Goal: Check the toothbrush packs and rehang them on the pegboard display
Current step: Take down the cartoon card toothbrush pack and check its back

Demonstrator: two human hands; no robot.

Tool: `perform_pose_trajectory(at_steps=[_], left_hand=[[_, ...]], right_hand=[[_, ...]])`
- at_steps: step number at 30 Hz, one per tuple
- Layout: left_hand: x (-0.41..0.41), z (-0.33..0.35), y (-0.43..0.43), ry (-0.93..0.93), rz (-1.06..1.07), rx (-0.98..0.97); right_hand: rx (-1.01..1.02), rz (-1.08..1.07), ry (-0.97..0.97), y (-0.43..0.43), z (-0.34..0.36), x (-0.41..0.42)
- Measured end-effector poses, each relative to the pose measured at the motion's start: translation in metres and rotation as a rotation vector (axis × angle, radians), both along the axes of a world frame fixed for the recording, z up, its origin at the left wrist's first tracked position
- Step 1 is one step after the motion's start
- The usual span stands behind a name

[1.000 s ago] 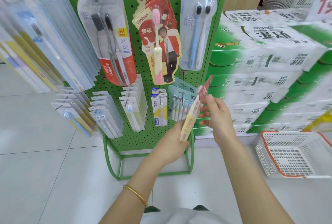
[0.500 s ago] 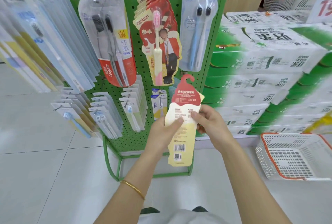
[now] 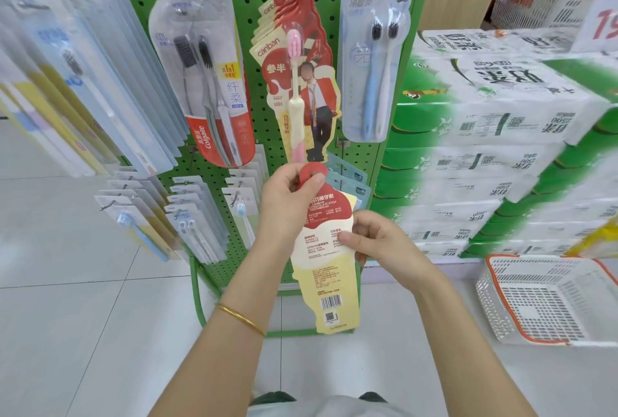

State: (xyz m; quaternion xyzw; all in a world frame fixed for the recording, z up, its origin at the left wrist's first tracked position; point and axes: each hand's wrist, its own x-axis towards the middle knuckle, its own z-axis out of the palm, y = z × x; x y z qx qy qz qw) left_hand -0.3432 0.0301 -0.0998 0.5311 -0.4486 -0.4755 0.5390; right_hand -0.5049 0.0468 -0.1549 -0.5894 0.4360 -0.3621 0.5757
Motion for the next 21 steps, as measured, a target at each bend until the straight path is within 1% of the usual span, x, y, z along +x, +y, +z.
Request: perform_pose_trajectory(at_steps=[2,5,7,9,11,14,17,21], left_hand=[[0.002,0.002,-0.002,0.051,-0.020,0.007],[0.005,0.006,-0.004,0.135,-0.078,0.013],[0.005,0.008,-0.006,0.170,-0.116,0.004],[0.003,0.011,-0.007,0.220,-0.160,-0.013],[0.000,0.015,-0.007,0.311,-0.212,-0.045],[-0.001,0.019,-0.007,0.391,-0.282,-0.069],[-0.001,0.024,-0.008,0.413,-0.311,-0.053],[0.000,0.040,-0.009,0.384,-0.251,-0.045]], right_hand=[[0.043,-0.005,-0.027,0.000,0.000,0.002],[0.221,-0.008,-0.149,-0.005,-0.001,0.007],[0.285,0.022,-0.184,-0.009,-0.004,0.013],[0.267,0.080,-0.151,-0.009,-0.007,0.019],[0.231,0.125,-0.140,-0.009,-0.010,0.023],[0.180,0.138,-0.219,-0.008,-0.005,0.027],[0.141,0.074,-0.338,-0.010,0.000,0.027],[-0.019,-0.108,-0.267,-0.013,0.016,0.027]])
